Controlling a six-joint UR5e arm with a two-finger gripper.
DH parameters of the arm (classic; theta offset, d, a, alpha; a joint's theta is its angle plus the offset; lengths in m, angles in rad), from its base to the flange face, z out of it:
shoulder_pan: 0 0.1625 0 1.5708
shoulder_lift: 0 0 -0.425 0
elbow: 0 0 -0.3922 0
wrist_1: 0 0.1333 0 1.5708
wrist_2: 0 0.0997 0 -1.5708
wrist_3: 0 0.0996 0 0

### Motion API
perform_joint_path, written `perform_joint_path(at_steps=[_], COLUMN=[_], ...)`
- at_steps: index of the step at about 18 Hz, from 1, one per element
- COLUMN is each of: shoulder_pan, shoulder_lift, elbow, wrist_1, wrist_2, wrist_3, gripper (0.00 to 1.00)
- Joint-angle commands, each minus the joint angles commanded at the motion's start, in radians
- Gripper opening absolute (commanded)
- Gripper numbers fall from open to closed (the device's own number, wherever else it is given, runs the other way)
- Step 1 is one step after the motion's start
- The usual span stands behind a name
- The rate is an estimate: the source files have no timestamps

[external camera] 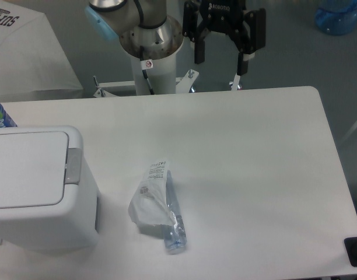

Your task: Open the trash can

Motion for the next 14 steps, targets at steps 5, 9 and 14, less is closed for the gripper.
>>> perform_joint_path(at_steps=[5, 9, 14], shoulder_pan=[-0.067, -0.126, -0.198], shoulder_lift=[-0.038, -0.074, -0.098], elbow=[0.002, 0.005, -0.012], wrist_1=[0.09, 0.152, 0.235], wrist_2=[-0.008, -0.023, -0.028], wrist_3=[-0.161, -0.348, -0.598], gripper=[1.0, 1.0, 1.0])
